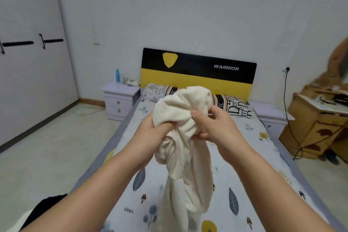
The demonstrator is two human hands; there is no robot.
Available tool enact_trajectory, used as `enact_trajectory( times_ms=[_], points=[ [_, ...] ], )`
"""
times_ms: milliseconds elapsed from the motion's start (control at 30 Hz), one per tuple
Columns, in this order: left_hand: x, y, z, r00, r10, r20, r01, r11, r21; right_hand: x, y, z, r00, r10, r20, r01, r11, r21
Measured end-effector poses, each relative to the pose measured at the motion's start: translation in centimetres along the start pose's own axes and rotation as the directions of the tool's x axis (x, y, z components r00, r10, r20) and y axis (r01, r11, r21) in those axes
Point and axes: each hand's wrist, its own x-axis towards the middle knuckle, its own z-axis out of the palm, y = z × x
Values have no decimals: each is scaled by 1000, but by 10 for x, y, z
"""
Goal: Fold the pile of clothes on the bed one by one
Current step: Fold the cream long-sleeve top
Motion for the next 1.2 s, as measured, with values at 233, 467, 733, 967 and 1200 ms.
enact_trajectory(
  times_ms=[233, 467, 733, 967, 1200],
  points=[
    [18, 68, 23, 997, 41, -69, -44, 998, -45, -43, 37, -14, 983, 117, 140, -87, 976, -200],
    [18, 101, 18, 994, 99, -45, -101, 994, -30, -72, 77, 0, 960, 224, 168, -173, 946, -275],
    [14, 75, -41, 964, 68, -259, 31, 933, 358, -61, 11, -36, 997, -73, -38, 64, 978, -198],
    [-12, 40, -25, 978, -80, -194, 169, 846, 505, -52, -30, -27, 991, -126, 55, 134, 973, -190],
    [-38, 37, 4, 992, 19, 122, -97, 735, 672, -48, -29, -21, 994, -106, 13, 106, 981, -159]
  ],
)
